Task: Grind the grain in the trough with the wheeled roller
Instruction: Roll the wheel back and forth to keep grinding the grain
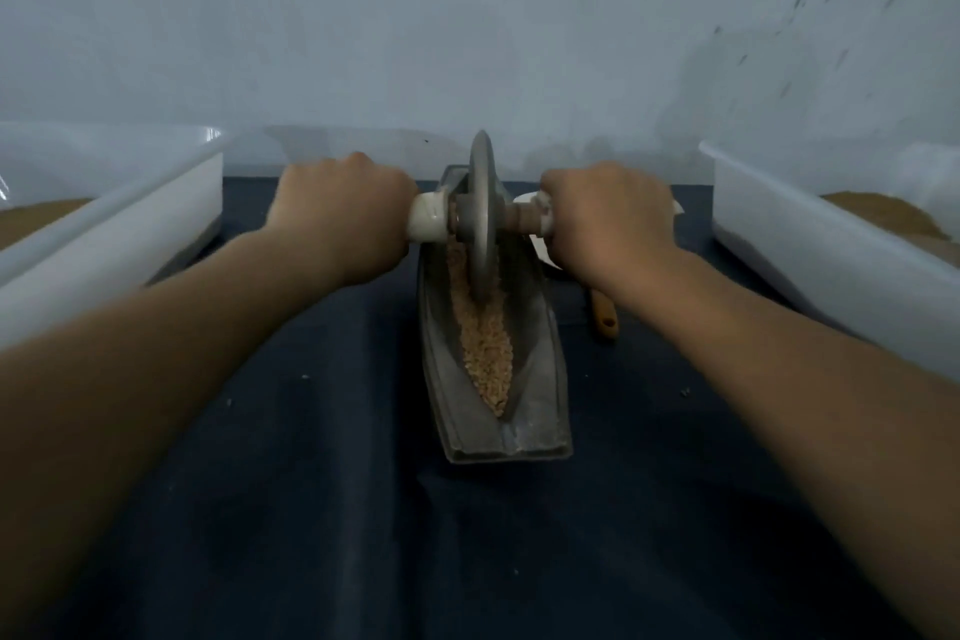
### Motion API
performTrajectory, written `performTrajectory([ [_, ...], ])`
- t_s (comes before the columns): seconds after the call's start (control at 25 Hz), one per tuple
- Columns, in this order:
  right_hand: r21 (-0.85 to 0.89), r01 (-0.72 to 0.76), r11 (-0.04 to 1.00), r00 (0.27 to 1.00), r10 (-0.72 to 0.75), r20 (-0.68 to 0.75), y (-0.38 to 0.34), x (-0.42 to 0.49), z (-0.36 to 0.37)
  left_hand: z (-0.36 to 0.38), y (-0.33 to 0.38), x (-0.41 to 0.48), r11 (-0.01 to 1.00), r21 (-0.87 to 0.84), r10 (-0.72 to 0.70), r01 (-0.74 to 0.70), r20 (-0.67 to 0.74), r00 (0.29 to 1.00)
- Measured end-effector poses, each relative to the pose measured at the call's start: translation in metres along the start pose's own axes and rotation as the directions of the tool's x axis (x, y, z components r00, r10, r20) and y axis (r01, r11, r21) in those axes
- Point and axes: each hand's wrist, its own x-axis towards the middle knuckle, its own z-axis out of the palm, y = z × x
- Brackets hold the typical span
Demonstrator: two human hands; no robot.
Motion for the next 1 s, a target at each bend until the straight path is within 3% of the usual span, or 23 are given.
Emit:
performTrajectory([
  [0.08,-0.003,-0.007,1.0,0.999,0.007,0.038,-0.006,0.014,0.0,0.0,0.004,0.005,0.999,0.006,-0.039,0.039,0.011,0.999],
  [0.2,0.002,0.043,0.999,0.999,-0.043,0.01,0.002,-0.017,-0.013,-0.006,-0.002,-0.021,0.999,-0.001,0.032,-0.032,-0.003,0.999],
  [0.36,-0.015,0.15,0.989,0.979,-0.151,-0.136,0.021,-0.071,-0.033,-0.026,-0.012,-0.058,0.977,0.097,0.205,-0.189,-0.191,0.96],
  [0.64,0.053,-0.022,0.998,0.999,0.021,0.034,0.001,0.002,0.008,0.0,0.005,0.006,0.993,0.113,0.041,-0.031,-0.09,0.995],
  [0.8,0.077,-0.021,0.997,0.995,0.014,0.098,0.004,-0.003,0.004,-0.012,0.008,0.005,0.993,0.105,0.065,-0.057,-0.074,0.995],
  [1.0,-0.025,0.186,0.982,0.971,-0.188,-0.146,0.018,-0.064,-0.037,-0.024,-0.008,-0.061,0.983,0.074,0.182,-0.171,-0.18,0.967],
])
